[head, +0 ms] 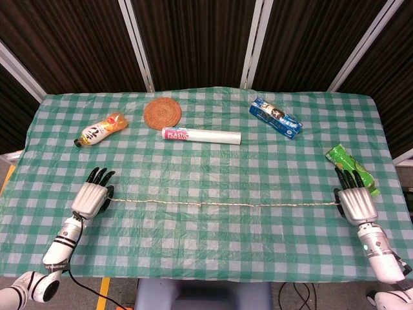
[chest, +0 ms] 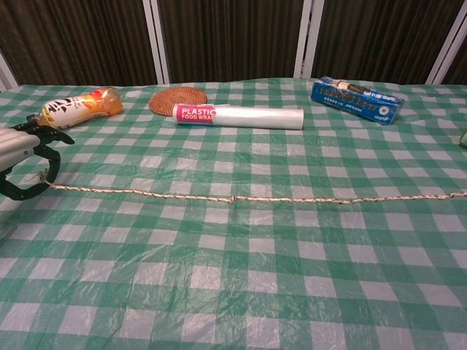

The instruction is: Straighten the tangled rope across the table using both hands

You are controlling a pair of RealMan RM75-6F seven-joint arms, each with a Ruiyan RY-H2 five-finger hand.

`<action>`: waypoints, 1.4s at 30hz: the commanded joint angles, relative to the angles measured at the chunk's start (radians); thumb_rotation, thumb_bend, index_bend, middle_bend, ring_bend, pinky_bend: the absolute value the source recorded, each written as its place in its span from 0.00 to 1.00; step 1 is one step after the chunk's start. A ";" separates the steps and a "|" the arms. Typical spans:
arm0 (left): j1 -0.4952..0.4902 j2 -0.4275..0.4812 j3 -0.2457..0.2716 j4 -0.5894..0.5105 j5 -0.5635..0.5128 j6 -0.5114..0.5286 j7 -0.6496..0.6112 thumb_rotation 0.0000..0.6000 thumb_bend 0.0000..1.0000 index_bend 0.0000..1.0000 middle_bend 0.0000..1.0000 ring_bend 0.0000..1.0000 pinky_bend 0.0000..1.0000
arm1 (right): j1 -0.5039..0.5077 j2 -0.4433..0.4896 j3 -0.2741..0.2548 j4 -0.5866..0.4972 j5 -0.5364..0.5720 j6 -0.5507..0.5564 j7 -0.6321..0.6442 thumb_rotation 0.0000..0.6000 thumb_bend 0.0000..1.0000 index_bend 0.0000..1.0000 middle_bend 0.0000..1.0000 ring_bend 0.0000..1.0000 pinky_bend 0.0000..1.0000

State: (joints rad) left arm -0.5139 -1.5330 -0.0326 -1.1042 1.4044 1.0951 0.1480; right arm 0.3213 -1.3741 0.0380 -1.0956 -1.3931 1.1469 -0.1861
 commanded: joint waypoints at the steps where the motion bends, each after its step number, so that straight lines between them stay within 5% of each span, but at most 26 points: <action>1: 0.005 -0.001 0.000 0.015 -0.004 -0.006 -0.012 1.00 0.53 0.63 0.10 0.00 0.05 | -0.002 -0.004 0.001 0.008 0.003 -0.005 0.005 1.00 0.61 0.80 0.09 0.00 0.00; 42: 0.009 -0.045 0.000 0.114 -0.002 -0.059 -0.056 1.00 0.54 0.62 0.10 0.00 0.05 | 0.011 -0.078 -0.004 0.108 0.019 -0.082 -0.005 1.00 0.61 0.78 0.09 0.00 0.00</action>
State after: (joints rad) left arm -0.5044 -1.5783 -0.0330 -0.9906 1.4028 1.0362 0.0920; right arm 0.3327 -1.4517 0.0347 -0.9883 -1.3749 1.0658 -0.1912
